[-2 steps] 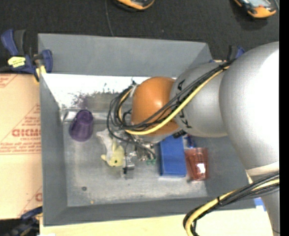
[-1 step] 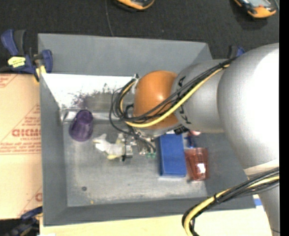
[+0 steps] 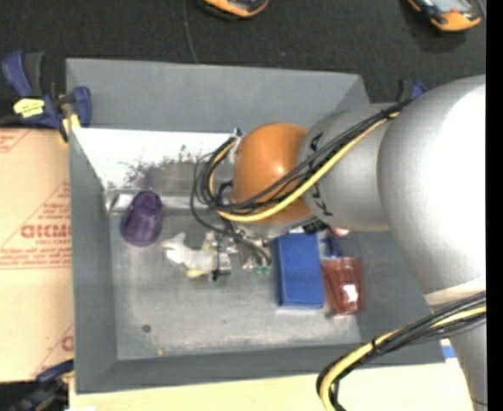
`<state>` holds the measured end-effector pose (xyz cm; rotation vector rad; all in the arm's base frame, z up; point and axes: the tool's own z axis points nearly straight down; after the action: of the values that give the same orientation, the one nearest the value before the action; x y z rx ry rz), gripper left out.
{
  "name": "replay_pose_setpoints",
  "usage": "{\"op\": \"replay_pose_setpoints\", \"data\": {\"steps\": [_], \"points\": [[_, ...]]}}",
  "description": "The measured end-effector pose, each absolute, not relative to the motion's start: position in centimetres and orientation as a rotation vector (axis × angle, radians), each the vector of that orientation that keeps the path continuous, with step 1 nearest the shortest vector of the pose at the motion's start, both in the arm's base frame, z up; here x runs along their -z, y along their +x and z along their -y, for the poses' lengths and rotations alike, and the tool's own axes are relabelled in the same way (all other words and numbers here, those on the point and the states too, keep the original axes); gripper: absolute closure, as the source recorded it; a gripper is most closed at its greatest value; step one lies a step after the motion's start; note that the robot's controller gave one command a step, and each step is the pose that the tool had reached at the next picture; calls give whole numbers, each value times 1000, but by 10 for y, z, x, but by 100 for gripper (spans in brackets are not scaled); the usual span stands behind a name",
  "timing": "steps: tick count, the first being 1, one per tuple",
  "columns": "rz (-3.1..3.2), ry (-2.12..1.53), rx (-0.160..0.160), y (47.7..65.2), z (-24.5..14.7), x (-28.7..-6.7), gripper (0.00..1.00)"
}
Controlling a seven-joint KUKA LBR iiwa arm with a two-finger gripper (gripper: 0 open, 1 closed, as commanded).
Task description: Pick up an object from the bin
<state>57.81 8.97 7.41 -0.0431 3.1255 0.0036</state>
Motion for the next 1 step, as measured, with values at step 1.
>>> {"op": "replay_pose_setpoints", "data": {"steps": [1], "points": [[-3129,-34,-2,587,-84,-141,100]]}}
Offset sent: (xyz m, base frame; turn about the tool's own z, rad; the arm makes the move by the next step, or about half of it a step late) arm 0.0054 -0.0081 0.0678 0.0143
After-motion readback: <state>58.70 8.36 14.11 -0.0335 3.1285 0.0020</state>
